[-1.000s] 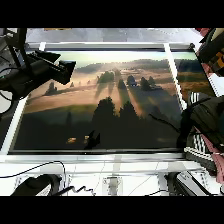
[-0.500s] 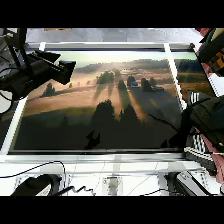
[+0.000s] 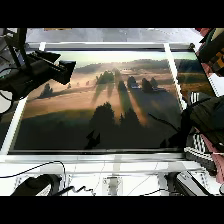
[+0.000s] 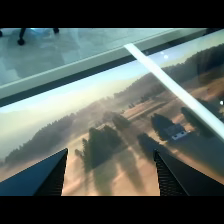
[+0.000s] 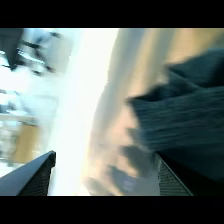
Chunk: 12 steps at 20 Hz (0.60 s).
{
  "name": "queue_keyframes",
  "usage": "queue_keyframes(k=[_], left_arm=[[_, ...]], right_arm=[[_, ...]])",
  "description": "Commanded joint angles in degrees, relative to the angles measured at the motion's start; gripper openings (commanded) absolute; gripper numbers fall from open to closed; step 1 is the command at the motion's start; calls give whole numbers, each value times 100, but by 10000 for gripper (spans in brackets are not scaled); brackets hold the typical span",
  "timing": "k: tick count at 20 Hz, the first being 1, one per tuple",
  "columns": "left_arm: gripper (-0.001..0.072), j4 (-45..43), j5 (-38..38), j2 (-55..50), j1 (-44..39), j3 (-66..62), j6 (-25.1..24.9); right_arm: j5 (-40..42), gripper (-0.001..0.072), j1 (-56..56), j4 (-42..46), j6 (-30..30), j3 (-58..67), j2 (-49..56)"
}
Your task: Fold the clothes and pants, and hang the long-sleeved shirts on hangers.
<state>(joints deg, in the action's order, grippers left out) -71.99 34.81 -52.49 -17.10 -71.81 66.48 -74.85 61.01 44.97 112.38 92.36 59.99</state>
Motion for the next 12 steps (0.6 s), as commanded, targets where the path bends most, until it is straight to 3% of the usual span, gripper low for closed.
queue_keyframes(k=[1,3,4,6,7,9,12], left_arm=[[601,0,0,2,7,0,0],[601,0,0,2,7,0,0],[600,0,0,2,7,0,0],[601,0,0,2,7,0,0],[601,0,0,2,7,0,0],[601,0,0,2,7,0,0],[601,0,0,2,7,0,0]], right_arm=[[890,684,0,-1314,52,2,-83],[1287,682,0,-1893,46,2,-131],[1388,615,-2,-1941,-4,2,-140],[1438,198,-76,-1344,-678,2,-131],[1355,40,-160,-719,-973,2,-116],[844,44,-339,901,-1060,-4,-44],[-743,44,-428,3093,-1084,-63,225]])
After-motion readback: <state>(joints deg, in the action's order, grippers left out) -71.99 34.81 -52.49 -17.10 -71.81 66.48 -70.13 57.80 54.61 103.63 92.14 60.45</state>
